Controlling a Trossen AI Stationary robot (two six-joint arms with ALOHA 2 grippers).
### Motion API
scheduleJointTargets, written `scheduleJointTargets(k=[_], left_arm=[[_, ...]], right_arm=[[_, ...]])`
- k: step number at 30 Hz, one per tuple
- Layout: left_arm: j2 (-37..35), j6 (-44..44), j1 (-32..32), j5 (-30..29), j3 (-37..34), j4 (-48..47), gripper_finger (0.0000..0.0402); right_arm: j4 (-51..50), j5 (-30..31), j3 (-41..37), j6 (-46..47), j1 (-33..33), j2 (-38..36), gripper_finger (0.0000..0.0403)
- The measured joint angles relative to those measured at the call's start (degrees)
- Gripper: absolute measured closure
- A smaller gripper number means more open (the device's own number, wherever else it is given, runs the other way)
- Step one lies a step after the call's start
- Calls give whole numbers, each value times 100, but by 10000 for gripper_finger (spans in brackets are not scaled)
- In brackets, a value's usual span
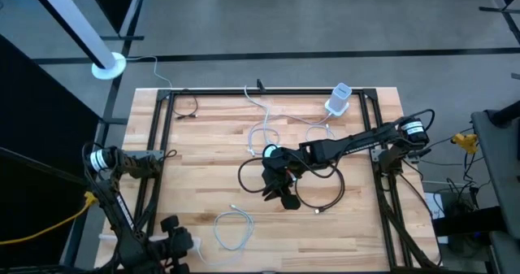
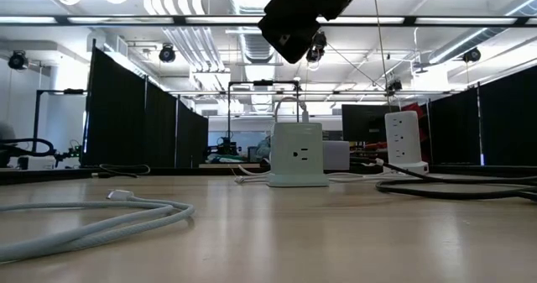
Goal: Insert USB
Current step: Insert the blue USB cable into the bottom white outlet
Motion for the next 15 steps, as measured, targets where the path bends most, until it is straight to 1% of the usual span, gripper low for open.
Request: scheduleJointTargets(k=[4,8,15], left_arm=[[0,21,-2,-20,-112,351,402],[-8,19,0,-116,-334,674,401],[-62,19,-4,41,-385,664,402]], right_arm=[[1,1,0,0,0,0,354],[0,-2,0,20,2,0,352],[0,-4,0,131,2,0,336]])
